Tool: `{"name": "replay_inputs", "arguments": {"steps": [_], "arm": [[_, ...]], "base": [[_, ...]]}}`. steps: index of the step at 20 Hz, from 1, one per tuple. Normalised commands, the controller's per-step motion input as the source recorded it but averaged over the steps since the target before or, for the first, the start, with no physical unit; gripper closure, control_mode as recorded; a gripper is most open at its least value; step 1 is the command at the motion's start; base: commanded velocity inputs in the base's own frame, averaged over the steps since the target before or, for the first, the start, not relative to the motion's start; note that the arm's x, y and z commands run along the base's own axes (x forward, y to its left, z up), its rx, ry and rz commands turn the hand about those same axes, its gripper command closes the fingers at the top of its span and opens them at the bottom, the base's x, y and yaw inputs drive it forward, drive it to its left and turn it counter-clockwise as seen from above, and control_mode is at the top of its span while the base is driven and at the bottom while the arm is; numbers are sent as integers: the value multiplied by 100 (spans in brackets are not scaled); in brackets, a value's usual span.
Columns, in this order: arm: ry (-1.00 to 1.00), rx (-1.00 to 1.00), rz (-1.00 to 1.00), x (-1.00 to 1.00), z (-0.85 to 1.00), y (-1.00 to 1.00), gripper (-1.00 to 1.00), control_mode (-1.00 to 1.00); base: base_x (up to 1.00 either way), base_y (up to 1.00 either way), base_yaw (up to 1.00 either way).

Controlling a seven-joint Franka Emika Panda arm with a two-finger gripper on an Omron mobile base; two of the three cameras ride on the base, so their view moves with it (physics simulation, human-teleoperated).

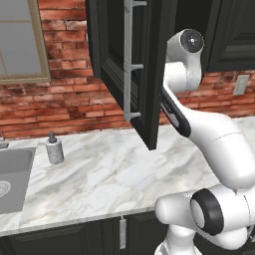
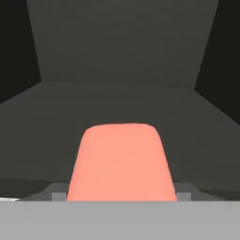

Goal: Locate and retrieve the bar soap and soap dispenser from the cabinet. Place them next to the sink.

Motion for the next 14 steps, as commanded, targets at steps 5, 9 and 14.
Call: {"name": "replay_inputs", "arguments": {"steps": [5, 9, 14], "arm": [[-2, 2, 0, -96, 0, -6, 100, -100], [-2, 1, 0, -97, 0, -6, 100, -100], [-5, 1, 0, -97, 0, -8, 100, -100]], "base": [[0, 0, 0], [0, 0, 0], [0, 0, 0]]}}
